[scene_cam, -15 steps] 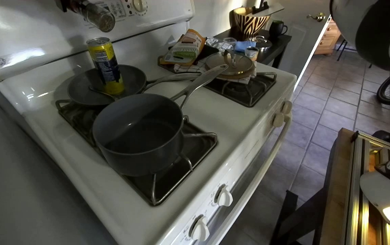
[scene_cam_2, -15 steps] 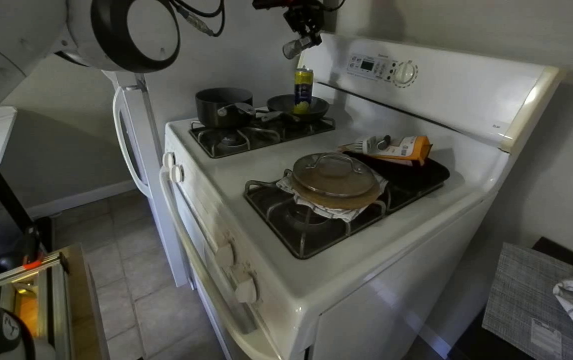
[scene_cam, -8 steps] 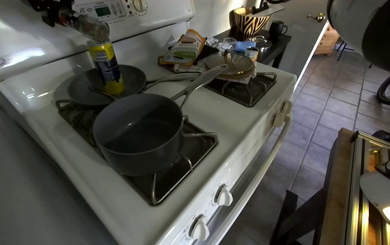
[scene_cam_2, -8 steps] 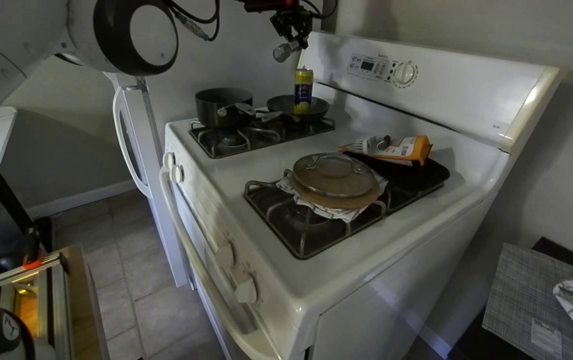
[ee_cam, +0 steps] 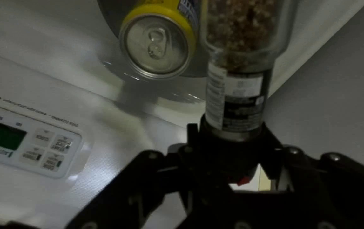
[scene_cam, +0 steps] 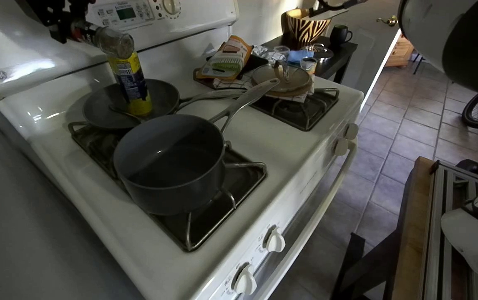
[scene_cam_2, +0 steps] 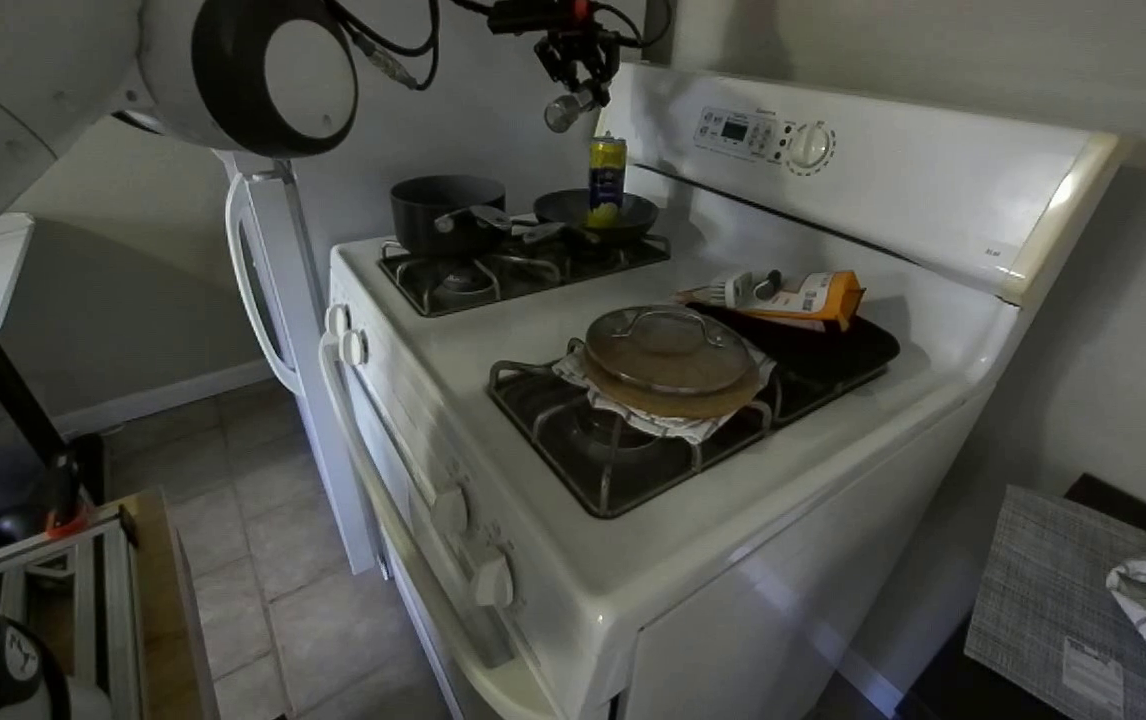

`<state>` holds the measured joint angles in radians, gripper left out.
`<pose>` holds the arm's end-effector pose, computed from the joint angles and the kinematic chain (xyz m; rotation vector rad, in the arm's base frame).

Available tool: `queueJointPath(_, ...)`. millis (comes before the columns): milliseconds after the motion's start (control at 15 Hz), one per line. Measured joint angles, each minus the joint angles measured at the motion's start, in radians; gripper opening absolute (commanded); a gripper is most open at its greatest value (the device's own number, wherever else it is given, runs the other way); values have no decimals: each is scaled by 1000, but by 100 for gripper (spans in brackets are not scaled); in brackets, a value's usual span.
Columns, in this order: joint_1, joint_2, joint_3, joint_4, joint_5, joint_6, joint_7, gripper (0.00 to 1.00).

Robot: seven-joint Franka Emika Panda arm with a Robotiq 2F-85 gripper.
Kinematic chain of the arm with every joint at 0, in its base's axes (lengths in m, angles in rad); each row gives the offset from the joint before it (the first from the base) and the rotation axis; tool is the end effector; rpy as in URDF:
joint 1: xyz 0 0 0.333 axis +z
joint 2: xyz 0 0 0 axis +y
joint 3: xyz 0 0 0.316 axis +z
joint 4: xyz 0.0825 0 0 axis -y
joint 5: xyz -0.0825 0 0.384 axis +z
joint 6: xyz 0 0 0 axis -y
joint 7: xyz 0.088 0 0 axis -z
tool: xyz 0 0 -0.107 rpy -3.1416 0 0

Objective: Pick up the jar from the stove and put it on the pan.

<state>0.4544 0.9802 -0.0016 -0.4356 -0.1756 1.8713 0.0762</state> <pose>0.7257 0.3392 0.5250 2.9418 0.5822 0.7421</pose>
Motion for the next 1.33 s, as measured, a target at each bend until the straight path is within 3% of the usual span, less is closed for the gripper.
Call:
queueJointPath(400, 10, 35, 22, -20, 6, 12, -78, 22)
queueJointPath(800, 10, 103, 24, -20, 6, 110, -147, 22)
queueJointPath(1333, 24, 141, 24, -20, 6, 110, -179, 22)
